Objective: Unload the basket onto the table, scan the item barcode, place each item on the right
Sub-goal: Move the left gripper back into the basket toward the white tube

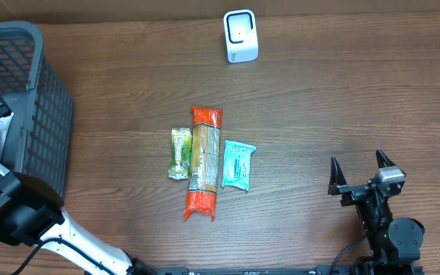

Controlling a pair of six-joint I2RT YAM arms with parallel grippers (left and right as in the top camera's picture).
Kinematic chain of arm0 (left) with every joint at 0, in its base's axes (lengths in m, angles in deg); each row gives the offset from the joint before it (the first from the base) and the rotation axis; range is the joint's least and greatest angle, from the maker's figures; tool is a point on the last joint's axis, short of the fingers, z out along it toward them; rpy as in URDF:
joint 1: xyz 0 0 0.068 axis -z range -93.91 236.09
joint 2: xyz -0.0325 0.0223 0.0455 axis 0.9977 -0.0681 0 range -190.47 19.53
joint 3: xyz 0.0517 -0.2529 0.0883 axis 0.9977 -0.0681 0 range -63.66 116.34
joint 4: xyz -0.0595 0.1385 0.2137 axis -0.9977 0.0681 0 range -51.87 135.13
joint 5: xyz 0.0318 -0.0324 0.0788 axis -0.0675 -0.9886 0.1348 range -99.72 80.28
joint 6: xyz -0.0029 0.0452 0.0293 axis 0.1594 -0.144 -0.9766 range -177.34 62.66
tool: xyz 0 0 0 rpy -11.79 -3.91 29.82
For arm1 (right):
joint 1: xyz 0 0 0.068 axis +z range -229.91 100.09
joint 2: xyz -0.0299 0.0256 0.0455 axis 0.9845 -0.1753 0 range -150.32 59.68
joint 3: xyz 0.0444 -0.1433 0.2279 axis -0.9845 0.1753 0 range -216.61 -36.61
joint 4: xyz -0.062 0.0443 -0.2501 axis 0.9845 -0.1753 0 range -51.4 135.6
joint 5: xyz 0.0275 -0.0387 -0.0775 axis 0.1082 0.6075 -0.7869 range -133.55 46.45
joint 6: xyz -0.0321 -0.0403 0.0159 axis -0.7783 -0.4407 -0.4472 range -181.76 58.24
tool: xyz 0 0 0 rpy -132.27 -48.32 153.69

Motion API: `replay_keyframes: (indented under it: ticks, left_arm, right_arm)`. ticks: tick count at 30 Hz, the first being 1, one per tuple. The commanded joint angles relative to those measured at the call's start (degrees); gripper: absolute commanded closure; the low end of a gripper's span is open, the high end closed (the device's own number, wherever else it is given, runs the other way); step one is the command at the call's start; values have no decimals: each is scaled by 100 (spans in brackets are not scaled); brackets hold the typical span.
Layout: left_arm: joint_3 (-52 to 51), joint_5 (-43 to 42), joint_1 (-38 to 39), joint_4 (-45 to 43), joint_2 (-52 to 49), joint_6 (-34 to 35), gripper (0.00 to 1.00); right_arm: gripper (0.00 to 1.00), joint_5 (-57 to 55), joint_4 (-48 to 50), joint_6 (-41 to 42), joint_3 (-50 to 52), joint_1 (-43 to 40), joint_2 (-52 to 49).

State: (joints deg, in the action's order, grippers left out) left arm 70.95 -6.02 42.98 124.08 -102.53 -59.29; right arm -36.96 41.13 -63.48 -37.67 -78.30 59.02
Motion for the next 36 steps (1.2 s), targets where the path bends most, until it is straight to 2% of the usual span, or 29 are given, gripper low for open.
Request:
replay_keyframes:
  ticks: [1,17,25,36]
  left_arm:
    - [-149,-37,0,-138,-46,-192,0]
    - [-498,-111,2,-682,-52,-243,0]
    - [-907,481,2,-909,-52,-289,0]
    - [-1604,533,2,-1617,-52,-876,0]
  right_arm:
    - [0,-55,26,0,61,31,50]
    - [0,-57,26,0,61,31,50]
    - [0,-57,26,0,61,31,50]
    - [0,-55,26,0,61,31,50]
